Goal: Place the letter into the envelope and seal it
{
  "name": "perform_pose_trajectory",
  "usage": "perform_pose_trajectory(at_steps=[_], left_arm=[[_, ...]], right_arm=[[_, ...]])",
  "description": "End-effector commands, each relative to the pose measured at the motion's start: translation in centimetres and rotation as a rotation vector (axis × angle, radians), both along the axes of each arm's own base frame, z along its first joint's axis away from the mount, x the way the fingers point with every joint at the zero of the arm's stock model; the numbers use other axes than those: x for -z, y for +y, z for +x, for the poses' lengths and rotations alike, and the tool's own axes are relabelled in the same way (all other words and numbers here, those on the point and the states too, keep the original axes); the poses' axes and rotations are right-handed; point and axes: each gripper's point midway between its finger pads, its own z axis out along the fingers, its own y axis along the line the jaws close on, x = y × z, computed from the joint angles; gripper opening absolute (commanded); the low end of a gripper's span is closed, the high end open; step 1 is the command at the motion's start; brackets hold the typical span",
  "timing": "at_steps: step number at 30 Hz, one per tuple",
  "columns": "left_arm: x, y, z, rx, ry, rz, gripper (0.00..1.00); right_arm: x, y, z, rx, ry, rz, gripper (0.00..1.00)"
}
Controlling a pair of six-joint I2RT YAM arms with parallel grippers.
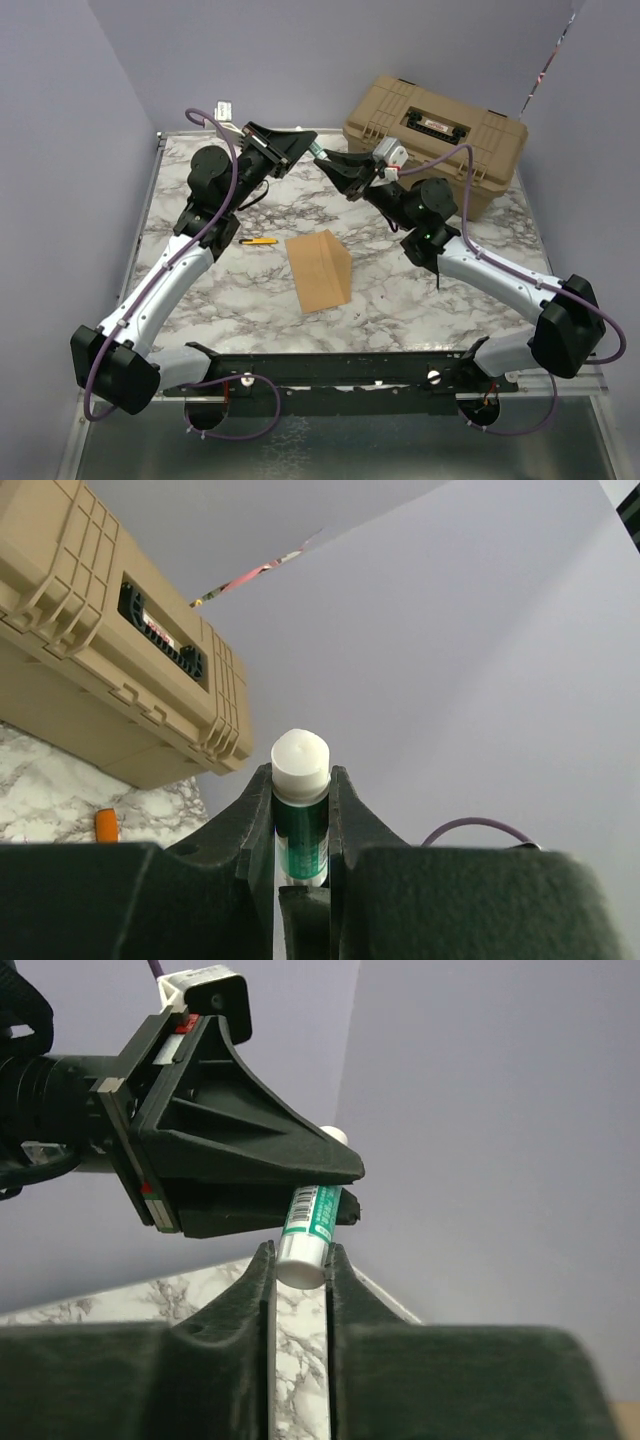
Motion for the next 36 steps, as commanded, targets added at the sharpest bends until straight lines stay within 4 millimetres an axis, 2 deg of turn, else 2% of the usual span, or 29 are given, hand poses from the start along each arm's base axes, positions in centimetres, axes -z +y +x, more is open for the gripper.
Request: perform_pose_trajectory(at_steps=[1,2,3,8,11,15,19,22,24,25,27,29,31,36], left_arm=[[-0.2,0.3,-0.7,-0.007,-0.022,0.015,0.00],[-0.3,0.3,-0.8,-0.008,-0.031,0.017,0.00],[-0.5,0.4,-0.9,-0.010,-0.046,0.021,0.00],[-2.5,0.7,-2.2,-0.021,-0.267,0.066,0.00],[-4.6,1.0,-4.0,-0.026,-0.484,0.119,0.00],[-5.8,0.5,-6.3,0.027,-0.686,0.171,0.00],[-6.5,0.0,-7.6,0.077,-0.779,0.194,0.00],[-6.5,0.3,-6.8,0.036,-0.760,0.197,0.00],[-6.4,0.3,-6.3,0.023,-0.734,0.196,0.00],[-6.2,0.3,-6.0,0.022,-0.721,0.196,0.00],[-5.8,0.3,-5.6,0.013,-0.694,0.207,0.00],[-5.5,0.6,-5.1,-0.012,-0.662,0.217,0.00],[-5.3,0.9,-4.7,-0.033,-0.619,0.205,0.00],[-5.2,1.2,-4.1,-0.030,-0.488,0.103,0.00]], right_arm=[[-1.6,0.3,0.2,-0.010,0.038,0.057,0.08],[-1.6,0.3,0.2,-0.019,0.067,0.073,0.02],[-1.7,0.3,0.2,-0.034,0.115,0.106,0.01],[-3.7,0.6,-0.4,-0.184,0.523,0.330,0.00],[-5.2,-0.1,-1.3,-0.336,0.743,0.515,0.01],[-6.3,-1.6,-1.6,-0.575,1.067,0.769,0.00],[-7.4,-2.7,-2.3,-0.844,1.212,0.955,0.01],[-8.7,-2.1,-3.3,-0.927,1.171,0.896,0.01],[-9.3,-1.6,-3.7,-0.862,1.070,0.802,0.04],[-9.0,-1.4,-3.6,-0.790,1.019,0.751,0.15],[-8.1,-1.3,-3.1,-0.623,0.908,0.642,0.45],[-7.2,-2.0,-2.9,-0.483,0.769,0.541,0.68],[-6.4,-2.6,-2.8,-0.378,0.635,0.446,0.74],[-4.5,-2.8,-3.2,-0.220,0.195,0.138,0.76]])
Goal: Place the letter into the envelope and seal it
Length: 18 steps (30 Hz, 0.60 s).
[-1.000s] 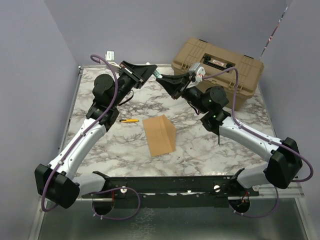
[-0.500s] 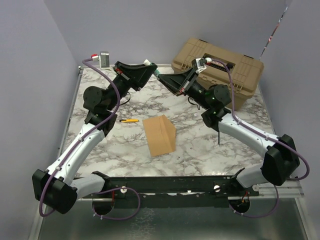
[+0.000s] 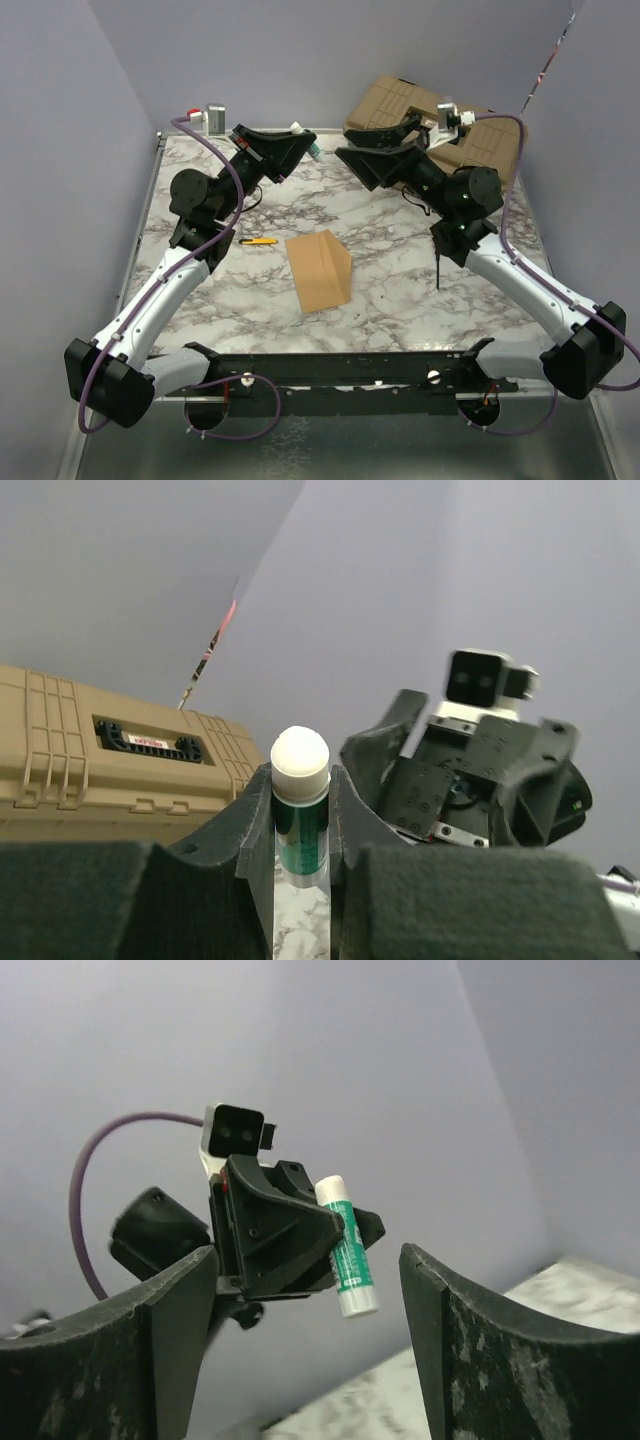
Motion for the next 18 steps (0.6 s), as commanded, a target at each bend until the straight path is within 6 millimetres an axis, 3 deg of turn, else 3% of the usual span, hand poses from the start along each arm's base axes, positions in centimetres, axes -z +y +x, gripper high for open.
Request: perform_pose_trajectory(at_steps=[1,5,8,11,18], left_arm=[[-0.2,0.5,0.2,0.012,0.119,-0.097,0.00],[0.3,0.4,0.6,0.033,0.210,-0.141,0.00],[0.1,0.3,0.4,0.047,0.225,-0.151,0.00],[0.2,0.3,0.1,0.046,0.207,-0.135,0.00],[0.5,0.3,-0.7,0.071,0.193,-0.133,0.00]], right_arm=[[3.2,0.2,1.2,0.254,-0.494,-0.331,0.76],[3.5,0.5,1.9,0.412,-0.784,-0.437,0.76],[3.6,0.8,2.3,0.499,-0.888,-0.465,0.74],[3.2,1.4,1.7,0.534,-0.939,-0.442,0.63],[3.0,3.1,0.8,0.520,-0.927,-0.405,0.49]])
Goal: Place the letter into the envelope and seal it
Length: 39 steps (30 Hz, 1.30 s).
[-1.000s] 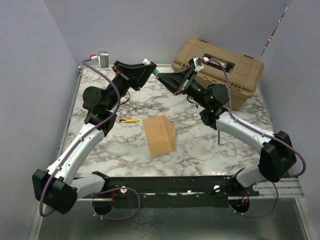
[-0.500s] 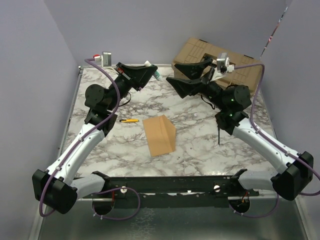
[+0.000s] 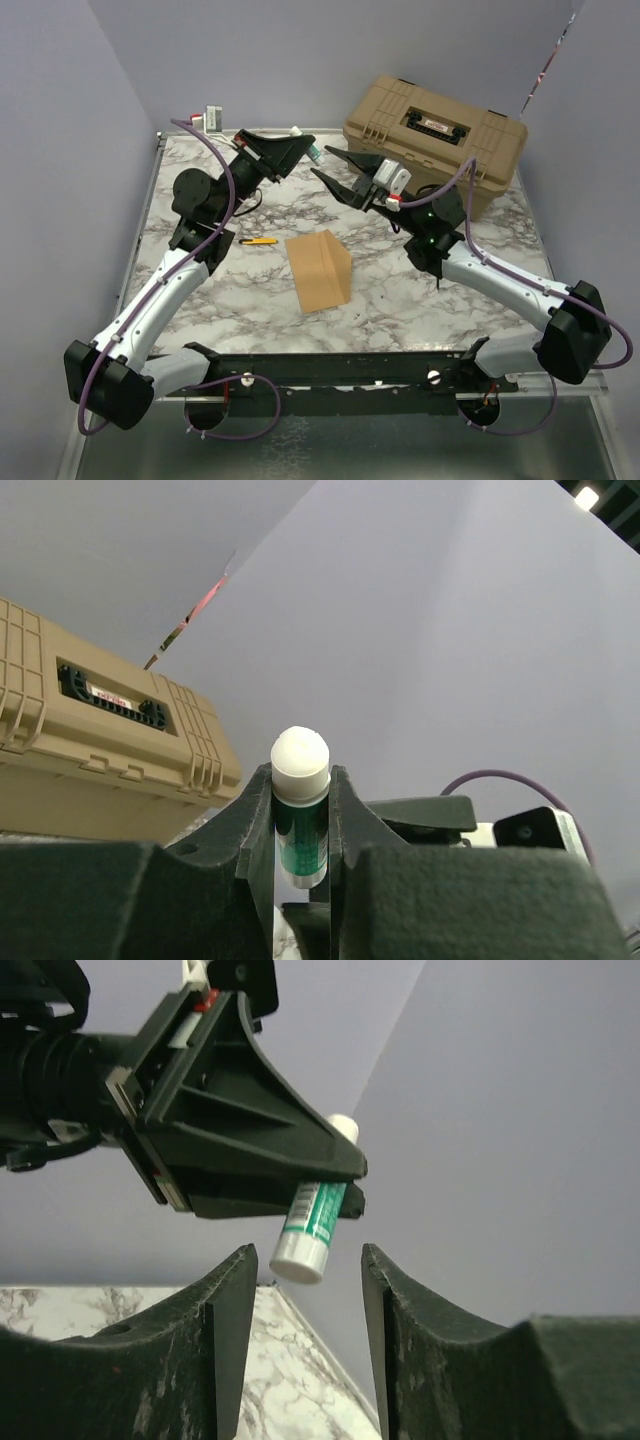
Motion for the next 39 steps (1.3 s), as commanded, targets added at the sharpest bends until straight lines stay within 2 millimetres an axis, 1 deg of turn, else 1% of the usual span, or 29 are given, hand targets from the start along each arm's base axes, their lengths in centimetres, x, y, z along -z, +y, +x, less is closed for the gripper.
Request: perform_pose_trajectory(at_steps=[1,2,4,8,11,13,14,16,17,18,19,20,23,26,28,29,31,34,36,38,39], left_arm=[[-0.8,0.3,-1.4,0.019,-0.041,-0.021,0.00],[-0.9,0.4,-1.6,0.019,-0.055,-0.018,0.00],[-1.1,0.4,-2.0,0.024,-0.075,-0.016,0.00],[-1.9,0.4,-3.0,0.053,-0.110,-0.041,0.00],[-2.1,0.5,-3.4,0.059,-0.119,-0.046,0.00],[-2.2,0.5,-3.6,0.063,-0.119,-0.049,0.00],[-2.2,0.6,-3.7,0.062,-0.121,-0.050,0.00],[-2.2,0.6,-3.9,0.068,-0.124,-0.055,0.00],[-2.3,0.6,-4.0,0.073,-0.129,-0.055,0.00],[-2.3,0.6,-4.1,0.077,-0.132,-0.056,0.00],[-2.3,0.6,-4.2,0.079,-0.133,-0.057,0.00],[-2.3,0.6,-4.3,0.078,-0.139,-0.058,0.00],[-2.7,0.9,-4.9,0.074,-0.186,-0.061,0.00],[-3.5,1.1,-5.9,0.072,-0.265,-0.050,0.00],[-4.5,1.0,-6.6,0.083,-0.317,-0.036,0.00],[-4.9,0.9,-6.8,0.091,-0.338,-0.032,0.00],[-5.6,0.8,-7.6,0.108,-0.390,-0.026,0.00],[-6.0,0.8,-8.5,0.117,-0.458,-0.007,0.00],[-6.1,0.9,-9.1,0.120,-0.492,0.004,0.00],[-6.2,0.9,-9.6,0.125,-0.515,0.013,0.00],[-6.2,0.9,-9.7,0.129,-0.520,0.015,0.00]], right_arm=[[-2.2,-0.1,-0.2,0.043,-0.073,0.074,0.44],[-2.5,-0.2,-0.4,0.038,-0.061,0.095,0.40],[-2.9,-0.2,-0.6,0.018,-0.037,0.111,0.39],[-1.9,0.6,0.1,-0.002,0.052,0.084,0.30],[-0.9,0.6,0.5,0.001,0.112,0.092,0.31],[-0.7,0.4,0.5,0.000,0.134,0.113,0.34],[-0.8,0.2,0.4,0.000,0.139,0.125,0.34],[-1.3,-0.2,0.2,-0.007,0.160,0.157,0.27],[-1.7,-0.3,0.1,-0.014,0.168,0.171,0.17],[-2.1,-0.5,0.0,-0.022,0.185,0.190,0.04],[-2.5,-0.6,0.0,-0.028,0.211,0.211,0.01],[-2.7,-0.7,0.1,-0.033,0.241,0.227,0.01],[-3.4,-1.1,0.5,-0.071,0.431,0.332,0.01],[-4.0,-1.5,0.3,-0.173,0.650,0.482,0.01],[-4.2,-2.3,0.7,-0.290,0.853,0.621,0.01],[-4.5,-2.4,0.4,-0.377,0.925,0.667,0.01],[-4.9,-3.1,0.0,-0.519,1.024,0.759,0.01],[-5.3,-3.3,-0.4,-0.659,1.153,0.831,0.00],[-5.1,-3.3,-0.3,-0.754,1.306,0.901,0.01],[-3.7,-3.1,0.2,-0.832,1.523,0.992,0.01],[-3.3,-3.0,0.1,-0.878,1.595,1.018,0.01]])
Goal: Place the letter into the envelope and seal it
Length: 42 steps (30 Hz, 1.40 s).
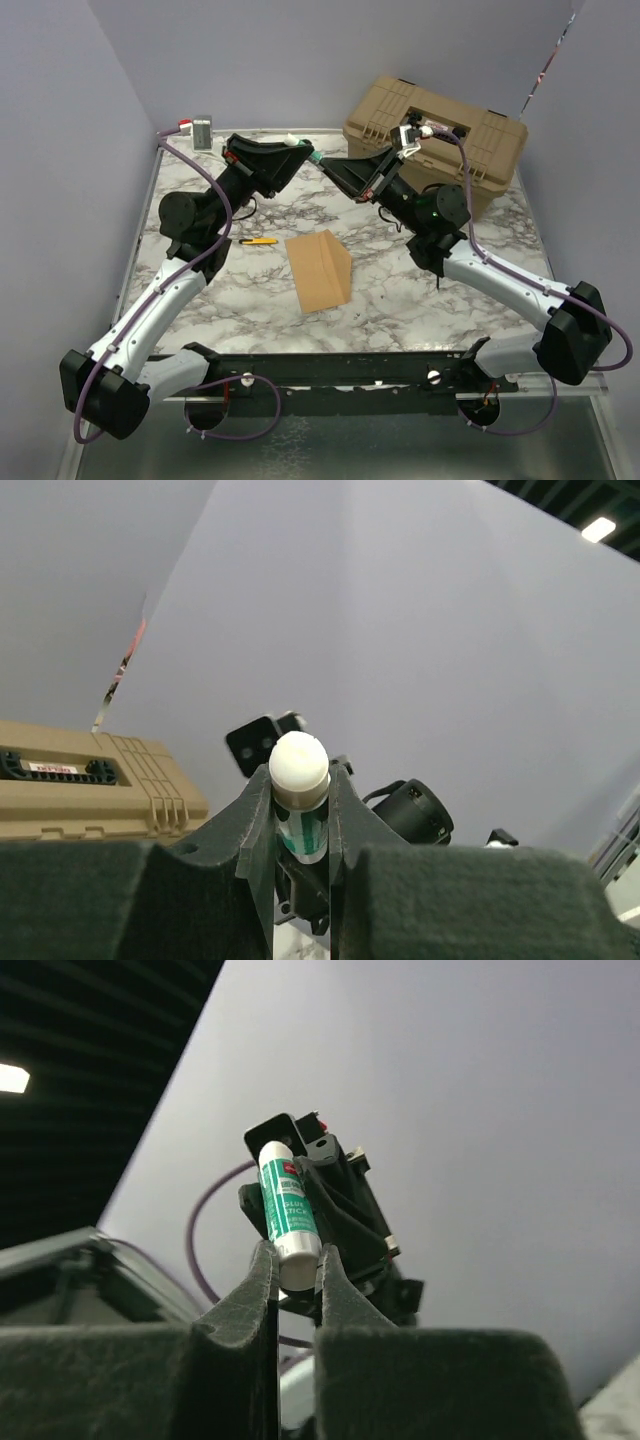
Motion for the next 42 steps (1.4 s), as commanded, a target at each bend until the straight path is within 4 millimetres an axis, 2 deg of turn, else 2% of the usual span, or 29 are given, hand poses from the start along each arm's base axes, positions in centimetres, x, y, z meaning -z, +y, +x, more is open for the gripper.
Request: perform_pose_trajectory(at_steps=[1,6,7,10,11,13,15,19,21,26,29,32,36,42], left_arm=[[-3.1,0.6,-5.0,0.051,-0.255,0.029,0.00],[-2.4,0.6,-4.3,0.038,-0.218,0.015,0.00],[-2.3,0.7,-4.1,0.035,-0.209,0.010,0.00],[-2.1,0.8,-3.5,0.029,-0.165,-0.015,0.00],[-2.1,0.8,-3.2,0.029,-0.146,-0.025,0.00],[-1.8,0.9,-2.7,0.031,-0.105,-0.048,0.00],[-1.5,0.9,-2.5,0.034,-0.074,-0.064,0.00],[-1.1,1.0,-2.0,0.039,-0.027,-0.081,0.00],[-0.9,0.9,-1.7,0.043,-0.007,-0.088,0.00],[-0.6,0.9,-1.1,0.040,0.029,-0.103,0.00],[-0.5,0.8,-1.1,0.051,0.038,-0.104,0.00],[-0.3,0.7,-0.9,0.053,0.049,-0.106,0.00],[-0.3,0.8,-0.8,0.051,0.054,-0.111,0.00],[-0.1,0.7,-0.6,0.051,0.061,-0.109,0.00]], right_arm=[[-0.3,-2.9,3.2,-0.136,0.453,0.317,0.01],[-1.6,-4.3,2.7,-0.075,0.362,0.354,0.02],[-1.6,-4.3,2.7,-0.042,0.318,0.330,0.11],[-1.7,-3.8,1.9,0.059,0.120,0.191,0.52],[-1.5,-3.5,1.6,0.101,0.034,0.124,0.61],[-1.1,-2.8,0.9,0.178,-0.163,-0.029,0.70],[-0.4,-2.1,0.4,0.233,-0.352,-0.174,0.74],[0.3,-1.8,-0.8,0.334,-0.759,-0.361,0.74],[0.7,-1.5,-1.4,0.358,-0.950,-0.427,0.70],[-0.4,-1.4,-1.6,0.448,-1.244,-0.508,0.63],[-0.8,-1.2,-1.0,0.489,-1.306,-0.531,0.61],[-1.3,-1.0,-0.6,0.527,-1.353,-0.527,0.64],[-1.8,-0.2,-0.9,0.497,-1.393,-0.489,0.65],[-1.8,0.5,-1.0,0.470,-1.405,-0.463,0.48]])
